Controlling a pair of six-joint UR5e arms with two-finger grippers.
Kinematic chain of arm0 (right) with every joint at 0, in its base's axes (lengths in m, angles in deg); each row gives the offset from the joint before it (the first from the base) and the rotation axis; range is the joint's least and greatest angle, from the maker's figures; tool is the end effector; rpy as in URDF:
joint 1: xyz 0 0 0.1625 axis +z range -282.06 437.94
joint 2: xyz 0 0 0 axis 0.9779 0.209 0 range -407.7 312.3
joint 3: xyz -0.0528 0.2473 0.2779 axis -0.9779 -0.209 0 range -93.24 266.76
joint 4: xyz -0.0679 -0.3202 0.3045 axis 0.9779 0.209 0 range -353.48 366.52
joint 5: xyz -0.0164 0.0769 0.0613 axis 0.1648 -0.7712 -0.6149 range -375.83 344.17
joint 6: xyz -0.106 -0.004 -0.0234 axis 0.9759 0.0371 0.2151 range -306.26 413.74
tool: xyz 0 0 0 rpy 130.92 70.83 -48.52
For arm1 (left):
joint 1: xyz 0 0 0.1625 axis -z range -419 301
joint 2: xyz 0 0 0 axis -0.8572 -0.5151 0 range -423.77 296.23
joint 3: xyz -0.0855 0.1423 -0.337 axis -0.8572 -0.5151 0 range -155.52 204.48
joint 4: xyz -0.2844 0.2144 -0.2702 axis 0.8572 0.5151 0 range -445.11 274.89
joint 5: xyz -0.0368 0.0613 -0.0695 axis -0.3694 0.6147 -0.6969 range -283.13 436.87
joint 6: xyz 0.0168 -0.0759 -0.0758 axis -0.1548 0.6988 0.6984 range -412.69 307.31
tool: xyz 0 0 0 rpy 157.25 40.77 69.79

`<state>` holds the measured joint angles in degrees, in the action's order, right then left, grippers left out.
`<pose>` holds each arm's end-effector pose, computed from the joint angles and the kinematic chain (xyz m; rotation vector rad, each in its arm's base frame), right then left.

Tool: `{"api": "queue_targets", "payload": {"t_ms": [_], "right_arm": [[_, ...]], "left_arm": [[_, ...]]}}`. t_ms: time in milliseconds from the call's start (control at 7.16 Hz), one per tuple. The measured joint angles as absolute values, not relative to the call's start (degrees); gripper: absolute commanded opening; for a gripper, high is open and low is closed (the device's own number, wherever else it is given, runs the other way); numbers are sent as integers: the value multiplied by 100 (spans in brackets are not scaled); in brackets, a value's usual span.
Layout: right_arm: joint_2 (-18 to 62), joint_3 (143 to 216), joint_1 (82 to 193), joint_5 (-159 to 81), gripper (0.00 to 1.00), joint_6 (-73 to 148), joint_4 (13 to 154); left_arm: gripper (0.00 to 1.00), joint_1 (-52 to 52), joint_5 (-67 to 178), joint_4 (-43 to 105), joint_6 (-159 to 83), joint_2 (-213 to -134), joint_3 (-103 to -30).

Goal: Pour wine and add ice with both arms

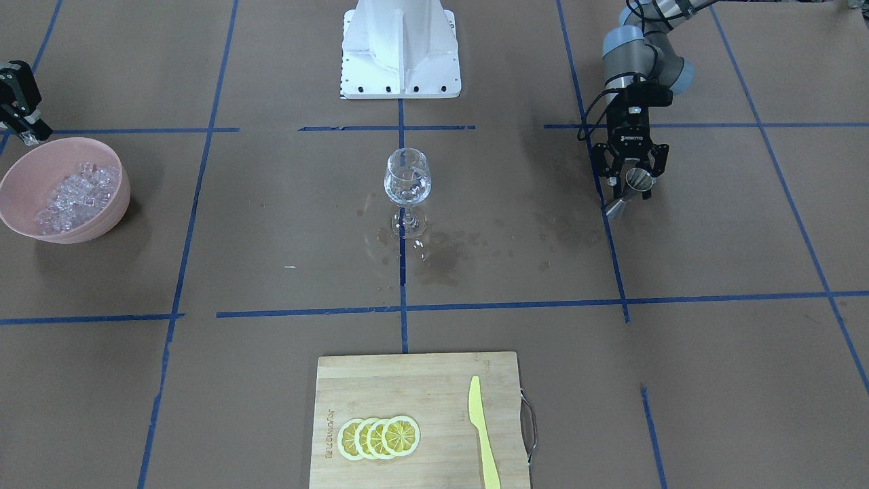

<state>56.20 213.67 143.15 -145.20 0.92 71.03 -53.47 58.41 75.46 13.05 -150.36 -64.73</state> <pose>-0.1225 -0.4187 0.3415 0.2280 -1.0087 0.1544 0.4497 -0.2809 0.4912 1.2963 0.6702 -0.4531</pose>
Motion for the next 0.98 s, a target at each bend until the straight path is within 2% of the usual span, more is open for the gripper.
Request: {"api": "queue_targets", "payload": {"t_ms": [698, 977], "right_arm": [[5627, 21382, 14315, -14513, 0, 92, 7103], [5633, 21420, 14315, -14511, 0, 92, 7103]], "left_arm": [[100, -5334, 5181, 7557, 1288, -14998, -6672], [100, -5330, 4837, 7563, 1288, -14729, -6901]]}}
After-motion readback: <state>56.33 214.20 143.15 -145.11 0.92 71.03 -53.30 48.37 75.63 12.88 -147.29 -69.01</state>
